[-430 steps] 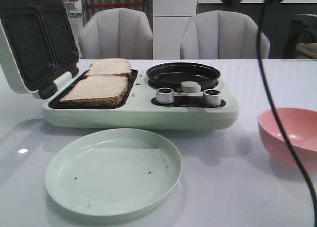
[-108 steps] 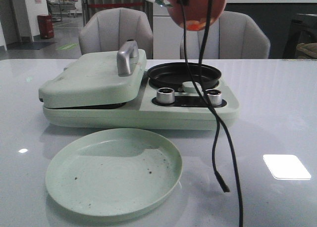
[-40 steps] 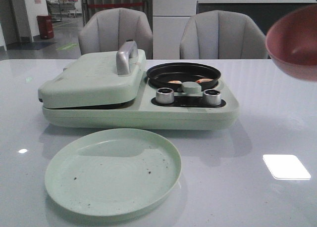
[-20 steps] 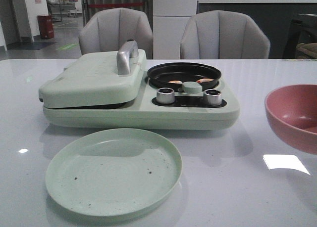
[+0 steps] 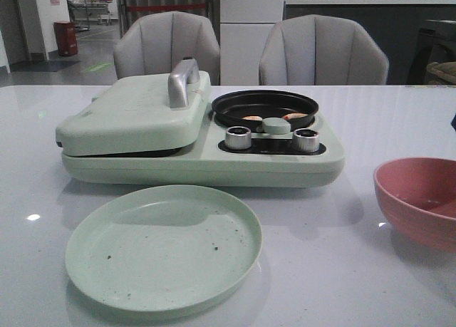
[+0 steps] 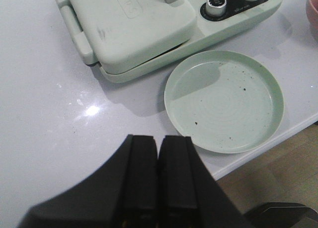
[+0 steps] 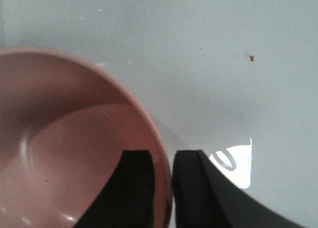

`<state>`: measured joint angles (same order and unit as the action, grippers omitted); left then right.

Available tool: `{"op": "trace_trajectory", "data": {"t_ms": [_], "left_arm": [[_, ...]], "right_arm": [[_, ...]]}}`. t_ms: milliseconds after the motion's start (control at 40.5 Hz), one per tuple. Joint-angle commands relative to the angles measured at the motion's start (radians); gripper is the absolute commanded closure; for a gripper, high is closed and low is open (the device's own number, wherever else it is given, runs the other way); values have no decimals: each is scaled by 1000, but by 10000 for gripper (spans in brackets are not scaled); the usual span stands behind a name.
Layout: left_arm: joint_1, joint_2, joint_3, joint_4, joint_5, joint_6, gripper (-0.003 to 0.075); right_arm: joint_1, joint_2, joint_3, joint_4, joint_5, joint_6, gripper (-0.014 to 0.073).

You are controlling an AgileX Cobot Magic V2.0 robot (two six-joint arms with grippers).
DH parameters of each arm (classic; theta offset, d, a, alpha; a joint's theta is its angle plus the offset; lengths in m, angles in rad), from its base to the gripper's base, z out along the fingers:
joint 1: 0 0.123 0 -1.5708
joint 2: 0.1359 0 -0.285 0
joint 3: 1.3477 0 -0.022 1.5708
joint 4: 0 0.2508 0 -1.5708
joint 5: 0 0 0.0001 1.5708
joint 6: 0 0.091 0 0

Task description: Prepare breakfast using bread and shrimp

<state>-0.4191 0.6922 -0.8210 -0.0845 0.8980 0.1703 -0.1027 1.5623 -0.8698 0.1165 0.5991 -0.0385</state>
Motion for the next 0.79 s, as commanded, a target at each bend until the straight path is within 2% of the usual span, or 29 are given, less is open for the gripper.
{"op": "trace_trajectory", "data": {"t_ms": [0, 173, 395, 765], "left_arm": [[-7, -4, -27, -14, -68, -8, 622], [-7, -4, -27, -14, -68, -8, 622], [-7, -4, -27, -14, -68, -8, 622], [-7, -4, -27, -19, -68, -8, 622]], "right_arm": [[-6, -31, -24, 5, -30, -15, 248], [-6, -33, -41, -18, -20, -15, 167], [24, -150, -82, -24, 47, -35, 171], [289, -524, -26, -23, 96, -37, 171]]}}
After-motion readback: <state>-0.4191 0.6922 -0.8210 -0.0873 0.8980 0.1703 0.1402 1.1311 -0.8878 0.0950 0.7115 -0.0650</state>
